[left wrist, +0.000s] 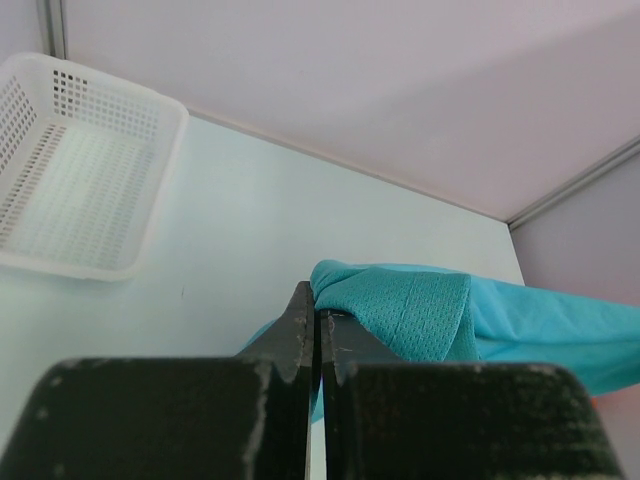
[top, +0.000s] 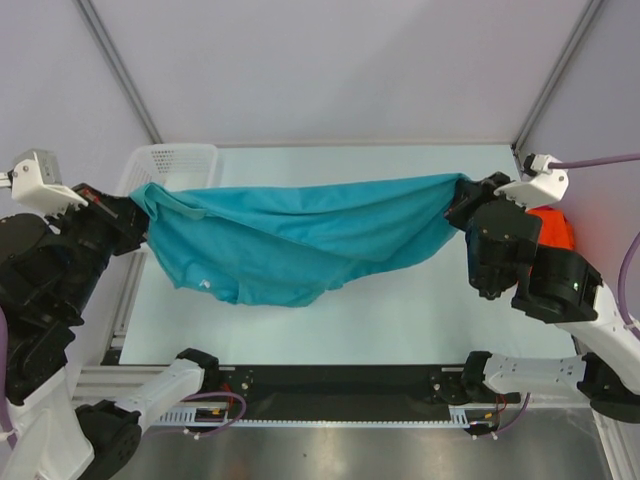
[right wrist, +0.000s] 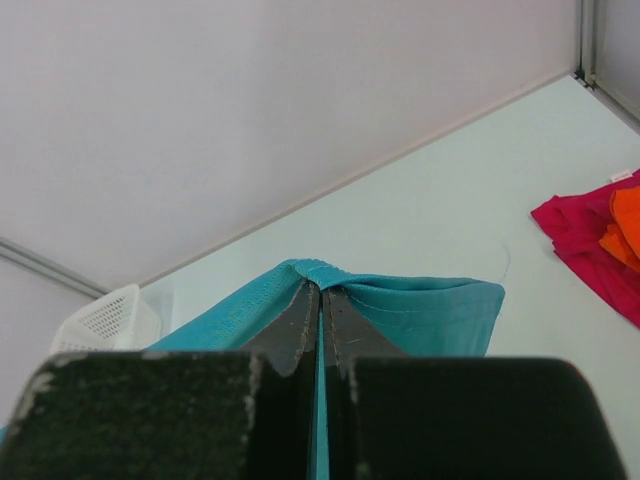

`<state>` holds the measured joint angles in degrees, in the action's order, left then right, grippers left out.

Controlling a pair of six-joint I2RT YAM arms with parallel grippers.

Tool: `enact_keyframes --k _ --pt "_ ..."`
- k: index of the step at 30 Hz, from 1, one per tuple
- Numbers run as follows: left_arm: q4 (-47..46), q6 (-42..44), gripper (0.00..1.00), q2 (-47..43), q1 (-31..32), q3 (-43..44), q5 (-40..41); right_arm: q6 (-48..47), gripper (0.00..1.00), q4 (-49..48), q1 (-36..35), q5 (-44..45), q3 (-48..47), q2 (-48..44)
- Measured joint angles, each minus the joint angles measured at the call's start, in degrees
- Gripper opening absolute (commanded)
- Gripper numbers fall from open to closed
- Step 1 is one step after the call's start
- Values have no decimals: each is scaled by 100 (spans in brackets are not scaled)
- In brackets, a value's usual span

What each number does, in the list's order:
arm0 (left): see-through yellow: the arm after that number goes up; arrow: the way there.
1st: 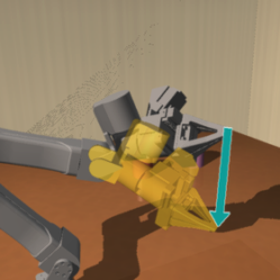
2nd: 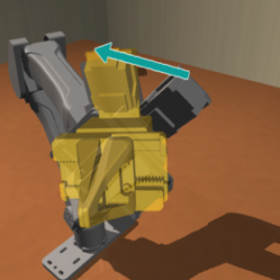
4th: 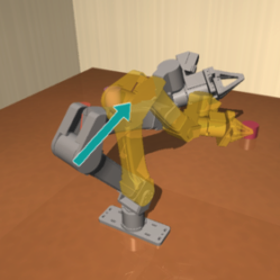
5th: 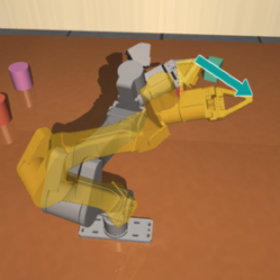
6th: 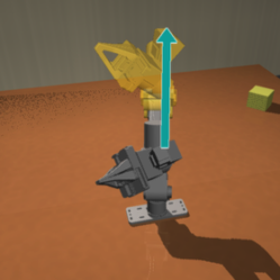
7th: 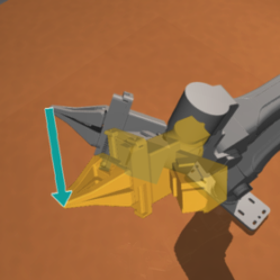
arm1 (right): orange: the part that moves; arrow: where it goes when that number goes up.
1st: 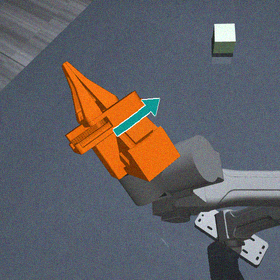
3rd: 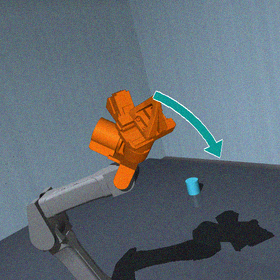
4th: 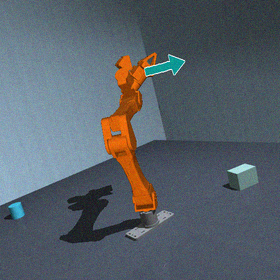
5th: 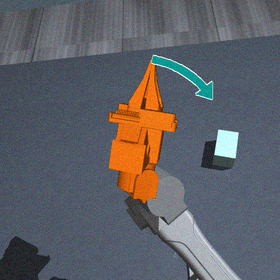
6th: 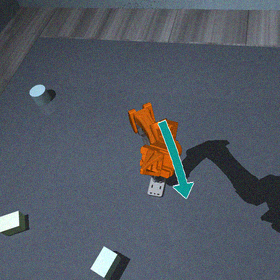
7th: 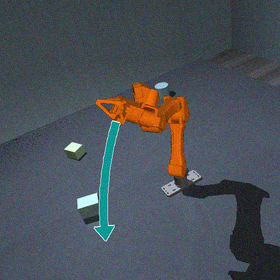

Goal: Fold and stack the t-shirts

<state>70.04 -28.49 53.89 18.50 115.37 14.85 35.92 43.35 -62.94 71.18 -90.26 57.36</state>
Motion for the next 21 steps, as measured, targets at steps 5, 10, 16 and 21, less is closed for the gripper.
enact_keyframes --k 5,10,16,21 --pt "-44 0 0 -70 0 -210 -24 157 0 227 -46 61 -31 0" --pt "-284 -13 0 -240 -2 -1176 -155 562 0 426 284 -151 321 0" --pt "-570 -162 0 -426 -7 -2645 -461 1768 0 857 1064 -1320 2022 131" --pt "-717 -214 0 -531 -7 -3250 -586 2315 0 942 1051 -2243 2935 708"
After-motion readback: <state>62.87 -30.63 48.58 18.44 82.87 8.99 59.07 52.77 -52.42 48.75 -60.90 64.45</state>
